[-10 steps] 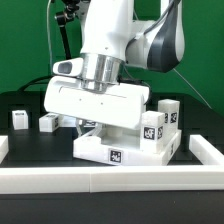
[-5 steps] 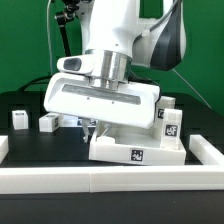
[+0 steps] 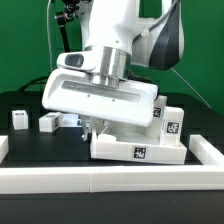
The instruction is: Assemble square table
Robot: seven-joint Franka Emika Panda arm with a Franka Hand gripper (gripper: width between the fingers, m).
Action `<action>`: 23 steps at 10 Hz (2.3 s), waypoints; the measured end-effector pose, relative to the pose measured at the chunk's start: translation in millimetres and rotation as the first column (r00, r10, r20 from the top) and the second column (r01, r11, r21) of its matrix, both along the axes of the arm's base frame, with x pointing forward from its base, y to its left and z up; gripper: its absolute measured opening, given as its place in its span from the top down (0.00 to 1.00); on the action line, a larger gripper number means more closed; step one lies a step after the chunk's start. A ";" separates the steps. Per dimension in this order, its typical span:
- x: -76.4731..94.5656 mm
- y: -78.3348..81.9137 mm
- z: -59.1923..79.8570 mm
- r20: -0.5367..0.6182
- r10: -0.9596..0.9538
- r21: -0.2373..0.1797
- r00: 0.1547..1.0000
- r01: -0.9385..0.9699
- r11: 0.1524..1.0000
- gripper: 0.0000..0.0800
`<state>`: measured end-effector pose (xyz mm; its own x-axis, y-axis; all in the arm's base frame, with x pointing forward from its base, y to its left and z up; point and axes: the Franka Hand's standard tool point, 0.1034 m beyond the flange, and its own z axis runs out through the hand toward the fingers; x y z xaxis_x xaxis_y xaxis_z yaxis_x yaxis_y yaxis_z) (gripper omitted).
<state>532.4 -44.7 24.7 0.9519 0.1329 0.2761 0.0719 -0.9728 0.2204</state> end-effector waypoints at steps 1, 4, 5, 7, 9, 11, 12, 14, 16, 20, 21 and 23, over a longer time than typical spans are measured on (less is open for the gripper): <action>2.8 -0.4 2.2 0.002 0.046 -0.017 0.999 -0.046 0.999 0.91; 24.8 8.4 7.3 -0.016 0.257 -0.076 0.966 -0.257 0.963 0.91; 34.8 14.7 8.3 -0.020 0.318 -0.094 0.948 -0.319 0.943 0.91; 42.7 19.5 11.9 -0.023 0.386 -0.117 0.922 -0.386 0.915 0.91; 46.2 20.3 14.9 -0.033 0.449 -0.142 0.893 -0.449 0.882 0.91; 49.5 21.9 17.4 -0.046 0.514 -0.168 0.857 -0.514 0.841 0.91; 54.5 26.9 20.7 -0.050 0.577 -0.198 0.815 -0.574 0.794 0.91; 65.8 40.2 26.2 -0.067 0.669 -0.233 0.740 -0.664 0.711 0.90; 79.1 53.7 28.9 -0.098 0.753 -0.265 0.651 -0.746 0.611 0.90; 82.8 55.0 34.0 -0.150 0.828 -0.301 0.540 -0.823 0.482 0.90; 83.3 55.7 34.6 -0.162 0.841 -0.306 0.516 -0.836 0.454 0.90; 88.0 70.5 35.7 -0.194 0.894 -0.341 0.403 -0.883 0.324 0.90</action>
Offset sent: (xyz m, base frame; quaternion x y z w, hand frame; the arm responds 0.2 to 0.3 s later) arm 0.0289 0.0217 -0.0100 0.0304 0.0046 -0.2645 0.9639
